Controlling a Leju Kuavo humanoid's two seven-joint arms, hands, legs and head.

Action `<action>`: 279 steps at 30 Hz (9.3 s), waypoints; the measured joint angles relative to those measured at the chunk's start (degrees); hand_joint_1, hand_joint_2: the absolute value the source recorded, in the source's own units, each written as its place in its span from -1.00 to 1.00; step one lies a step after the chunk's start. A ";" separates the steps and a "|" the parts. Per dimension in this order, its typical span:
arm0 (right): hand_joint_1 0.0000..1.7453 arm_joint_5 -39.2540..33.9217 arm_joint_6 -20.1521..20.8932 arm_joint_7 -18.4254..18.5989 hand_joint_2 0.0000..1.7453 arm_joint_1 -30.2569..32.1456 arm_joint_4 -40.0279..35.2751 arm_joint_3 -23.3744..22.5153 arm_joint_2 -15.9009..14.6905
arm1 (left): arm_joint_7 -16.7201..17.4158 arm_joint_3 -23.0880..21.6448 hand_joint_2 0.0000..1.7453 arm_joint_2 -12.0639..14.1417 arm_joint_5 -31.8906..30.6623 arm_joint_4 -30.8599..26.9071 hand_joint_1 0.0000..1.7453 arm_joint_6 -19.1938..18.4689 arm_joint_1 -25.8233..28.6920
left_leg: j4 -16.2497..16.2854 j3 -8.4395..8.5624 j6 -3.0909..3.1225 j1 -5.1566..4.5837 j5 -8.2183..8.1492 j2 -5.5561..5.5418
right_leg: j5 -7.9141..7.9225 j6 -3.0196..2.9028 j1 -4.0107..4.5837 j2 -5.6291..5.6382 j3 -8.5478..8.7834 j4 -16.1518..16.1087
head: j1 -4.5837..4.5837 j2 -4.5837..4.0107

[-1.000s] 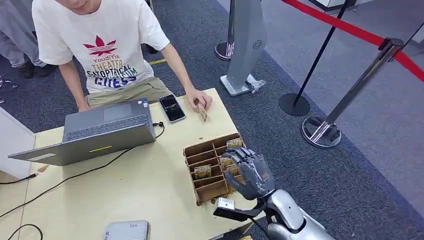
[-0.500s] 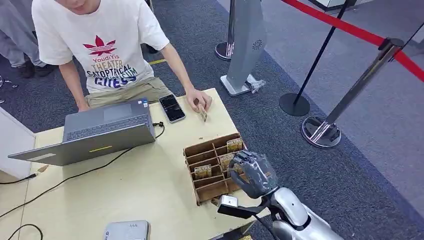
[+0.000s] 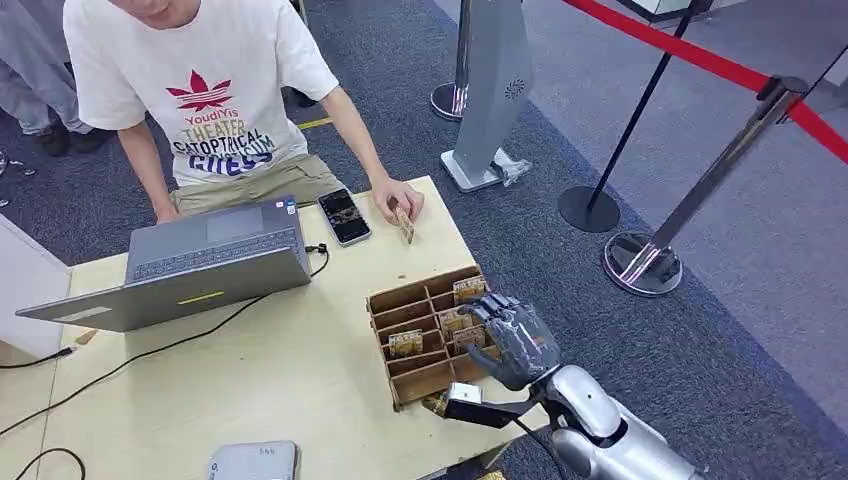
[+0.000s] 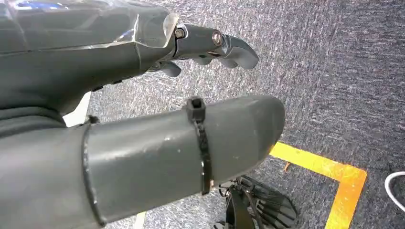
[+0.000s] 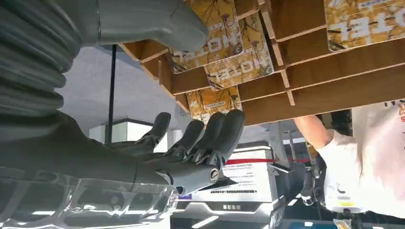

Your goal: Pass the card to the sensor for recognition and then transmit it.

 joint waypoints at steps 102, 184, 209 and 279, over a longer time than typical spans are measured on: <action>1.00 -0.96 6.34 3.23 1.00 -1.31 2.10 0.68 -4.70 | 0.17 0.04 -1.00 1.00 -0.83 0.02 -1.00 -0.28 0.41 | 0.00 0.04 0.00 0.00 0.00 0.01 | 0.00 0.00 0.00 0.01 0.01 -0.02 | 0.00 0.00; -0.06 -1.97 6.07 -3.13 1.00 -8.40 -1.07 2.08 -1.22 | -0.02 0.46 -1.00 0.92 -0.76 0.02 -1.00 -0.68 0.53 | 0.00 0.01 0.00 0.00 0.00 0.00 | 0.00 0.00 0.00 0.00 0.01 0.00 | 0.00 0.00; -0.02 -3.65 5.53 -1.16 1.00 -4.85 -0.42 -1.07 -3.63 | -0.20 0.48 -1.00 1.09 -1.25 0.02 -1.00 -0.85 0.68 | 0.00 0.01 0.00 0.00 0.00 0.00 | 0.00 0.00 0.00 -0.01 0.00 -0.01 | 0.00 0.00; -0.16 -2.99 8.13 -1.33 1.00 -4.95 2.10 0.24 -2.14 | -0.35 0.50 -1.00 0.63 -1.75 0.02 -1.00 -0.31 0.57 | 0.00 0.02 0.00 0.00 0.00 0.00 | 0.00 0.00 0.00 0.00 0.00 -0.01 | 0.00 0.00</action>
